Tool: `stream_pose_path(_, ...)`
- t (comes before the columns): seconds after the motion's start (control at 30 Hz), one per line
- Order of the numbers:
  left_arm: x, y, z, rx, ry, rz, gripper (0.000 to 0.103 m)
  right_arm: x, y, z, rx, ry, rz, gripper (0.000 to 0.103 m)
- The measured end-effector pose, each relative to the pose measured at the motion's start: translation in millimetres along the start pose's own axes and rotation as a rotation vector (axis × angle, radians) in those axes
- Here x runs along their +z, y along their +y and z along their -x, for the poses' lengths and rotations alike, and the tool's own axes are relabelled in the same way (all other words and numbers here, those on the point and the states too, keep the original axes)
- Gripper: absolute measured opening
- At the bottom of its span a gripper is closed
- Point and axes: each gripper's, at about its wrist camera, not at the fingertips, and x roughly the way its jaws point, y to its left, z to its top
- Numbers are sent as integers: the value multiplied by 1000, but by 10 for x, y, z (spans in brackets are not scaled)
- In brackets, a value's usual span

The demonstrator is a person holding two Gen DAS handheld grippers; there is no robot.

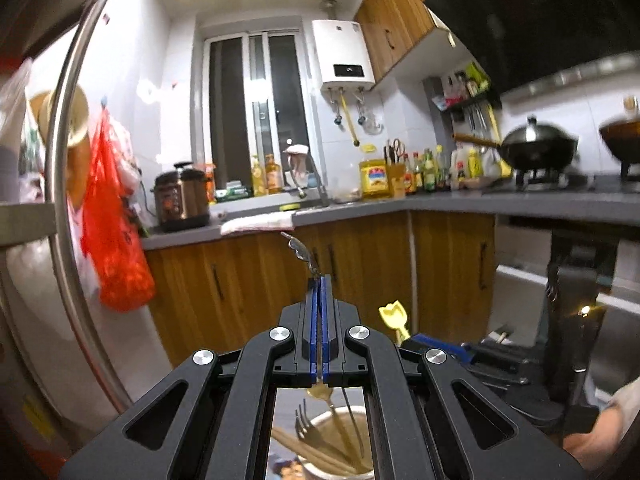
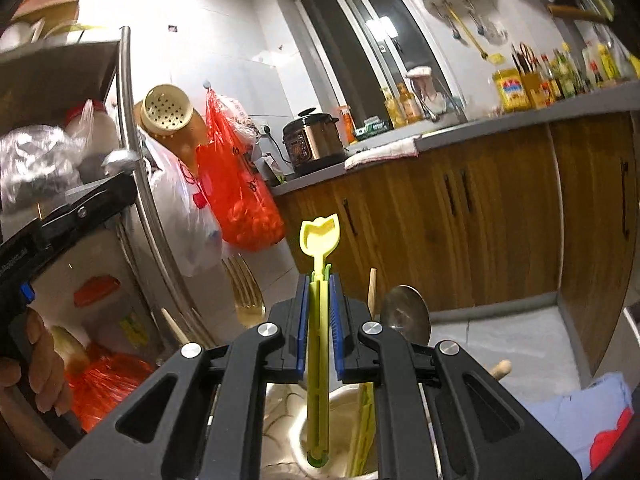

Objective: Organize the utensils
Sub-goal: 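Lower both spoons into the holder sections with both grippers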

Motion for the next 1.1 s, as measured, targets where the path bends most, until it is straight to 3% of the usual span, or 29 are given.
stream_pose_path(0.5,-334,-94,29,-60,100,1,2,-307,-32,72,-25,67,86,10)
stream_pose_path(0.77,-522,-53,50,-120,202,75,3,-359,-27,327,-26,141,95,10)
stream_pose_path(1.0,-643,-105,-26,-164,276,98,3,-444,-70,260,-56,258,71,10)
stream_pose_path(1.1,-681,-116,-58,-180,301,107,3,-436,-82,250,-60,268,68,10)
